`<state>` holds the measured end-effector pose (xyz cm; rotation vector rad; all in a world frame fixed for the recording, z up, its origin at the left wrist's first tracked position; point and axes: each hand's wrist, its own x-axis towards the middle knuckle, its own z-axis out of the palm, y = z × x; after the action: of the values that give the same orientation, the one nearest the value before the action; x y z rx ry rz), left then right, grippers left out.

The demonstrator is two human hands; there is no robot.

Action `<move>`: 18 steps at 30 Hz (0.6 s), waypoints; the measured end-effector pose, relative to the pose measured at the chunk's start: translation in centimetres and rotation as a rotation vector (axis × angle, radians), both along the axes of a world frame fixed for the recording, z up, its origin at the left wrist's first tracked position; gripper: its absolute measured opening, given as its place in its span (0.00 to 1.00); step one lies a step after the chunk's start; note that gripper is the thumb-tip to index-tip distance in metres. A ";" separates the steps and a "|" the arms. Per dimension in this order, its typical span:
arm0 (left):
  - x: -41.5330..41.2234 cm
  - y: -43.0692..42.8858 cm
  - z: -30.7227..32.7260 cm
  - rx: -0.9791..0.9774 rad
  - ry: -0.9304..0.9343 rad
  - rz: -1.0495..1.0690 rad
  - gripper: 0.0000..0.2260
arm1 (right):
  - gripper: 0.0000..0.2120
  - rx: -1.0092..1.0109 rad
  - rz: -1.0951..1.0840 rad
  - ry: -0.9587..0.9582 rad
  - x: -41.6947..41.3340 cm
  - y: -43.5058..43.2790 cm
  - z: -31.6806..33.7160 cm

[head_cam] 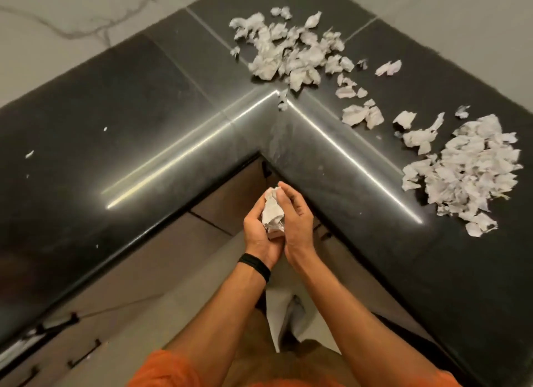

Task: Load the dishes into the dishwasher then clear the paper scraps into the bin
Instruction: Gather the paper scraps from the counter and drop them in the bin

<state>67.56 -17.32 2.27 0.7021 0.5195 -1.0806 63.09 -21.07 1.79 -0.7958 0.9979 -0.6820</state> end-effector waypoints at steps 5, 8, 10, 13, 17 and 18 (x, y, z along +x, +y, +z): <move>-0.9 3.7 -2.8 0.107 0.019 0.091 0.21 | 0.09 0.066 0.082 0.064 -0.3 3.8 -3.5; -0.2 4.4 -6.5 0.202 0.035 0.104 0.16 | 0.08 0.087 0.116 0.131 0.5 4.5 -6.5; 0.3 4.2 -10.7 0.245 0.040 0.081 0.14 | 0.08 0.107 0.120 0.213 1.2 4.5 -10.2; 1.1 3.4 -18.1 0.371 0.114 0.073 0.18 | 0.17 0.165 0.103 0.367 2.2 4.0 -17.6; 1.9 3.3 -27.3 0.364 0.267 0.094 0.22 | 0.07 0.307 0.058 0.344 2.9 3.9 -27.4; 2.0 3.4 -28.7 0.337 0.256 0.092 0.22 | 0.08 0.346 0.058 0.334 3.1 3.8 -28.8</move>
<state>69.54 -13.94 -26.46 0.8281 0.9611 -1.0117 66.17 -17.27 -27.06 -0.6397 1.3471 -0.3152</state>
